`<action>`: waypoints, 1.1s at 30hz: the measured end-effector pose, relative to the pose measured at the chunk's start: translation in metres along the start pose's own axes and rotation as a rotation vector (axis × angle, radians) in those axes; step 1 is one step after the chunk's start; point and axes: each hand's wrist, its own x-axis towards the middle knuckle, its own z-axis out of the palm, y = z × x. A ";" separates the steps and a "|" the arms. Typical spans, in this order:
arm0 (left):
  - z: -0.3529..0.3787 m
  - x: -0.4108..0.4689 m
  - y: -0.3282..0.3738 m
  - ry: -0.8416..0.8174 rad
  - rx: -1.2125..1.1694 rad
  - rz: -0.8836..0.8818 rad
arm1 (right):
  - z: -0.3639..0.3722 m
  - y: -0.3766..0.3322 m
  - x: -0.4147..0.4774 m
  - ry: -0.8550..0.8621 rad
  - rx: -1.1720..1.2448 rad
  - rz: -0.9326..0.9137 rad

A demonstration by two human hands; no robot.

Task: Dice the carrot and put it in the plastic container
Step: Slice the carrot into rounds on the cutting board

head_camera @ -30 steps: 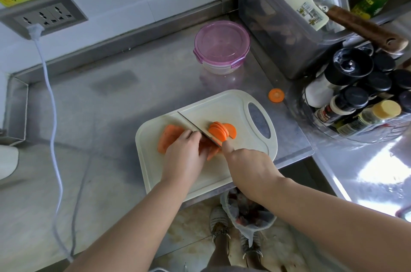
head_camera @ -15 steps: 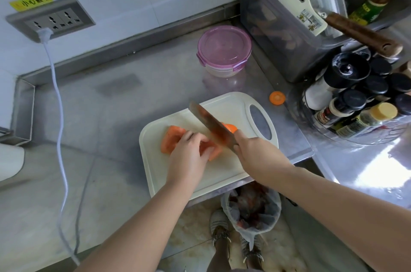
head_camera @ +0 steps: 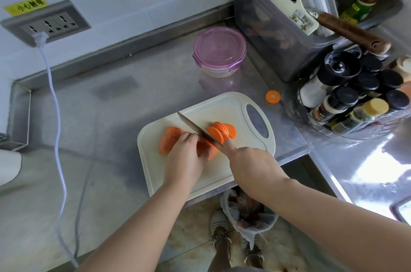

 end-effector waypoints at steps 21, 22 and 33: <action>0.002 -0.001 -0.001 0.046 0.044 0.020 | 0.013 -0.001 0.014 -0.069 -0.023 -0.011; 0.002 -0.001 -0.001 0.045 0.034 0.019 | 0.014 0.000 0.016 -0.066 -0.022 -0.003; 0.001 -0.005 -0.004 -0.023 -0.023 -0.007 | 0.018 0.021 0.026 0.052 -0.020 0.075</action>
